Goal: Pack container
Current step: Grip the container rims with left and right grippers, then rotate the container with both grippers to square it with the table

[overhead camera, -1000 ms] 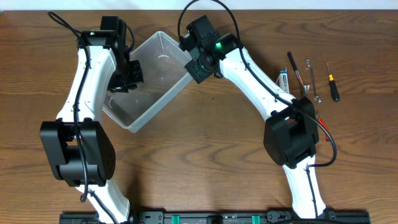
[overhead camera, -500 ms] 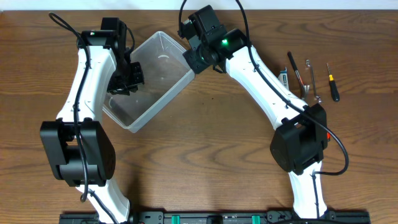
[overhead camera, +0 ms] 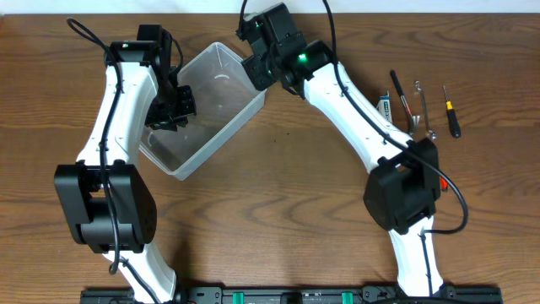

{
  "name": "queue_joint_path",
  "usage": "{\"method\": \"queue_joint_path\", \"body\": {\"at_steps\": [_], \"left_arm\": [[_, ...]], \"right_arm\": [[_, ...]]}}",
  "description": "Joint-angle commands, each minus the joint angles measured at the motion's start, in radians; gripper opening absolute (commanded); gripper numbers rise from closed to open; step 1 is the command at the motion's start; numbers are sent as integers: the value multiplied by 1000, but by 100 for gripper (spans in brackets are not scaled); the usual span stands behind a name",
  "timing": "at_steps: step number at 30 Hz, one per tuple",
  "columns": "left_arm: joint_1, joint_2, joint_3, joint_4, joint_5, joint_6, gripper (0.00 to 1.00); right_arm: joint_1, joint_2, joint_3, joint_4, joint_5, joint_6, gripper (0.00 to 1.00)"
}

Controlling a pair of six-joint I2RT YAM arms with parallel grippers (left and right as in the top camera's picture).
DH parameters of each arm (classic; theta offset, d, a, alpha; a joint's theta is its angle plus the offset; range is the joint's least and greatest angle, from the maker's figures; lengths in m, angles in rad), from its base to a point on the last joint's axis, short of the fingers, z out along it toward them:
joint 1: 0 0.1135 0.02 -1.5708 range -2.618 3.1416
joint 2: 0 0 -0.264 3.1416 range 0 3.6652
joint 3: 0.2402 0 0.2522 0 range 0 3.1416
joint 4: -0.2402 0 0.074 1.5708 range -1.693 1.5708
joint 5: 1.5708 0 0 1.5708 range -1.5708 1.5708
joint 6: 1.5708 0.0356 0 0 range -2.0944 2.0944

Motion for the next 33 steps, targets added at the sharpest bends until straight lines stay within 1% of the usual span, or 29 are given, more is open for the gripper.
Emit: {"method": "queue_joint_path", "body": {"at_steps": [1,5,9,13,17,19,21,22,26,33], "left_arm": [[4,12,-7,-10,3,13,8],[4,12,-7,-17,3,13,8],[4,12,-7,-17,3,13,9],[4,12,-7,-18,3,13,9],[4,12,-7,-22,4,13,9],[4,12,-7,-27,20,13,9],[4,12,-7,-29,58,13,9],[4,12,-7,-29,78,13,9],[4,12,-7,-21,153,13,9],[-20,12,-7,-21,167,13,8]], "right_arm": [[-1,68,18,-10,-3,19,52],[-3,100,18,-7,-3,19,50],[-11,105,18,-11,-3,19,41],[-19,105,18,-43,12,19,39],[-38,104,19,-90,85,19,39],[-54,100,19,-119,113,19,35],[-73,94,19,-144,117,19,27],[-84,89,19,-154,117,27,25],[-130,68,19,-188,116,65,24],[-184,36,19,-253,135,71,20]]}}
